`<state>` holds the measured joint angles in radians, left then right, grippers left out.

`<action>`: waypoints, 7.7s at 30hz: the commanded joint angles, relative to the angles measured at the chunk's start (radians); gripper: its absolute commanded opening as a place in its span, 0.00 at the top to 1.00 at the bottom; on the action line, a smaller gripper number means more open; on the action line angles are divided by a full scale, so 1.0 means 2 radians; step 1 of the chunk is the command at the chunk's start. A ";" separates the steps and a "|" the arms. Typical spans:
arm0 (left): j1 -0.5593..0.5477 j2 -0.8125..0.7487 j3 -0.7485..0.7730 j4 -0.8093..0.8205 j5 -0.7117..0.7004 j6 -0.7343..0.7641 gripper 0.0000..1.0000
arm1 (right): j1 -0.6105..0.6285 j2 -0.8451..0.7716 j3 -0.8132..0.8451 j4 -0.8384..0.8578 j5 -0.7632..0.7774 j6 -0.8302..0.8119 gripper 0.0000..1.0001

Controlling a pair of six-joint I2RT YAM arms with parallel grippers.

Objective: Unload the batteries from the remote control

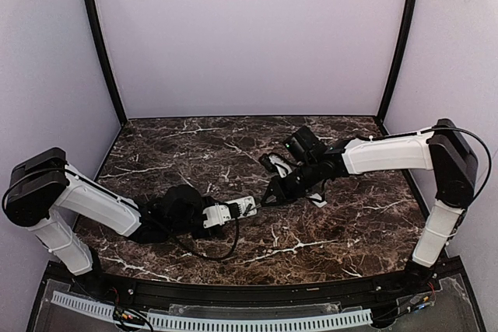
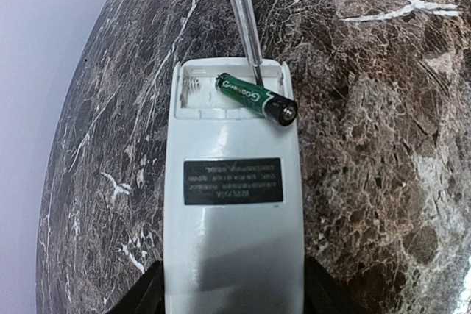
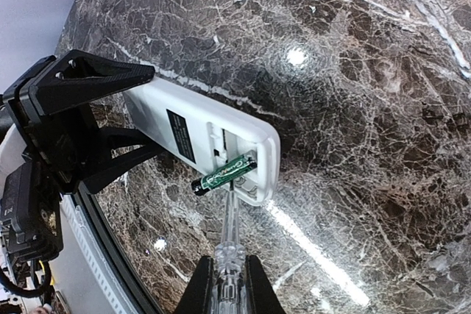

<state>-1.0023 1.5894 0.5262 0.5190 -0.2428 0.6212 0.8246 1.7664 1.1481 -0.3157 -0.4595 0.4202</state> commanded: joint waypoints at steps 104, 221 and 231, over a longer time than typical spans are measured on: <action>0.051 -0.057 0.066 -0.394 -0.140 -0.662 1.00 | -0.070 0.130 0.089 0.125 -0.075 0.024 1.00; 0.397 -0.098 -0.142 0.286 -0.140 -0.197 0.02 | -0.235 -0.368 -0.376 0.379 0.516 -0.227 0.01; 0.434 -0.045 -0.145 0.343 -0.071 -0.239 0.02 | -0.307 -0.366 -0.463 0.513 0.398 -0.262 0.01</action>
<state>-0.1566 1.4429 0.2581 1.0901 -0.4583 0.1902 0.2615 1.0229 0.2554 0.5430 0.4652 -0.0753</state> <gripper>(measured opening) 0.980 0.986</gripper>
